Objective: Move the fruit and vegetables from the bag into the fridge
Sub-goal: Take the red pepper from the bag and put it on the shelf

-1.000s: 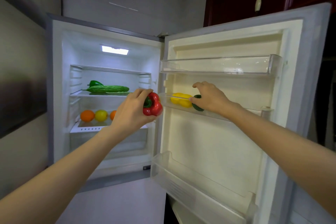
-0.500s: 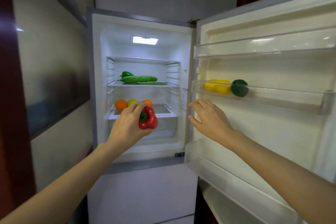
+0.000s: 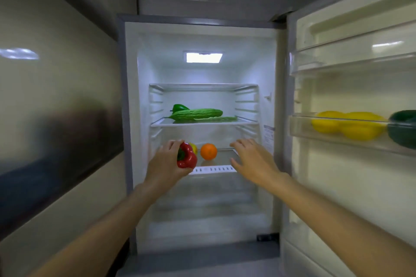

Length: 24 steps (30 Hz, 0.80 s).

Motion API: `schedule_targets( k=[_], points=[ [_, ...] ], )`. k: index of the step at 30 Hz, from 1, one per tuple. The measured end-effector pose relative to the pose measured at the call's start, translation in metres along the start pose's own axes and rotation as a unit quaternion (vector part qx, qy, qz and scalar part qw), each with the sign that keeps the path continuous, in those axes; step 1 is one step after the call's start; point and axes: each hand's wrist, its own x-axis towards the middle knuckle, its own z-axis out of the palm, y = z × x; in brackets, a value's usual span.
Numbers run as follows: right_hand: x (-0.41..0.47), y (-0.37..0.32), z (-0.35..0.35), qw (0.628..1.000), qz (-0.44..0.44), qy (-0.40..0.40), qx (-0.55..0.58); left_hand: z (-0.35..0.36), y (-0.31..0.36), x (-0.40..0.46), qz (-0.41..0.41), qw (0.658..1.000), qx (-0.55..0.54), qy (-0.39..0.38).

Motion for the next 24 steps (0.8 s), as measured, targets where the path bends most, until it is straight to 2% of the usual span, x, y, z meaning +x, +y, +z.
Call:
schedule_targets(
  k=[8,12,17,20,24],
  points=[
    [0.070,0.039,0.066,1.000,0.031,-0.005,-0.001,0.068,-0.012,0.079,0.070,0.997,-0.010,0.016],
    [0.098,0.057,0.076,0.998,0.057,0.021,-0.009,0.075,0.003,0.122,0.155,0.985,-0.060,0.045],
    [0.121,0.071,0.083,0.995,0.093,0.031,-0.007,0.075,0.013,0.175,0.228,0.970,-0.048,0.069],
    [0.130,0.079,0.084,0.993,0.107,0.048,-0.008,0.084,0.011,0.216,0.218,0.973,-0.047,0.051],
    [0.131,0.087,0.087,0.992,0.110,0.056,-0.011,0.112,0.012,0.265,0.195,0.980,-0.025,-0.016]
  ],
)
